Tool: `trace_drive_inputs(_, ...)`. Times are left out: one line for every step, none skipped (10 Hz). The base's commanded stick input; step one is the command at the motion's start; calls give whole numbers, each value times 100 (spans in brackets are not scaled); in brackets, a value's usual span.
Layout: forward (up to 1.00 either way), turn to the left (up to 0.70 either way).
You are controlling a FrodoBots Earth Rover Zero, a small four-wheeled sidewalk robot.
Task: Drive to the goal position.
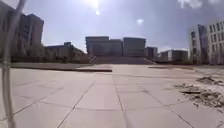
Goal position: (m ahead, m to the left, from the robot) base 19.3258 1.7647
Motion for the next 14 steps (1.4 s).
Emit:
trace_drive_inputs(85, -32)
trace_drive_inputs(85, -30)
trace_drive_inputs(85, -16)
trace_drive_inputs(85, 0)
trace_drive_inputs(85, 0)
trace_drive_inputs(85, 0)
trace_drive_inputs(85, 0)
trace_drive_inputs(85, 0)
trace_drive_inputs(85, 0)
trace_drive_inputs(85, 0)
trace_drive_inputs(85, 0)
trace_drive_inputs(85, 0)
trace_drive_inputs(85, 0)
trace_drive_inputs(85, 0)
